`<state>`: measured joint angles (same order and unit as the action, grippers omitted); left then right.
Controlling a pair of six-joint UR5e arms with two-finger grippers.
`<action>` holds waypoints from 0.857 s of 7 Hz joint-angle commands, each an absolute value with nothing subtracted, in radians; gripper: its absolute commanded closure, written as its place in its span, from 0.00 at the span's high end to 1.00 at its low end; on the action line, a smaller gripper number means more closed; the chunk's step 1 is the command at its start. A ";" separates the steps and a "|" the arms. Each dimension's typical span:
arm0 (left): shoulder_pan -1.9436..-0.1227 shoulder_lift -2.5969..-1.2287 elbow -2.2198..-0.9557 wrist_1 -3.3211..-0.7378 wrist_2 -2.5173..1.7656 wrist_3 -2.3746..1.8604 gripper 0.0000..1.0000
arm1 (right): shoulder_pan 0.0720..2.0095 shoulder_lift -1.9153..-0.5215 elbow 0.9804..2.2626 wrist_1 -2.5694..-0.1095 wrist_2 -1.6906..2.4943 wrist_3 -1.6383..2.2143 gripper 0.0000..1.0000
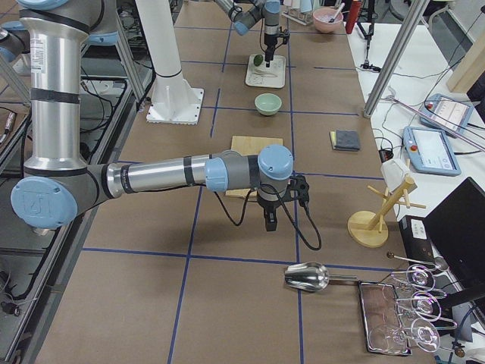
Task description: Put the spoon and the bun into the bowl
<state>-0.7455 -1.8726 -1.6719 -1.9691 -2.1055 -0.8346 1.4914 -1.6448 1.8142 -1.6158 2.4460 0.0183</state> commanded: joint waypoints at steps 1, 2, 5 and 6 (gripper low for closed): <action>-0.672 -1.907 -1.652 -1.931 -2.010 -0.844 0.98 | 1.483 -1.644 1.813 -1.615 2.447 0.017 1.00; -0.667 -1.911 -1.641 -1.930 -2.005 -0.838 0.96 | 1.483 -1.644 1.815 -1.615 2.447 0.018 1.00; -0.667 -1.913 -1.624 -1.931 -1.990 -0.831 0.73 | 1.483 -1.646 1.813 -1.617 2.459 0.018 1.00; -0.667 -1.924 -1.621 -1.931 -1.983 -0.831 0.49 | 1.483 -1.646 1.813 -1.615 2.459 0.018 1.00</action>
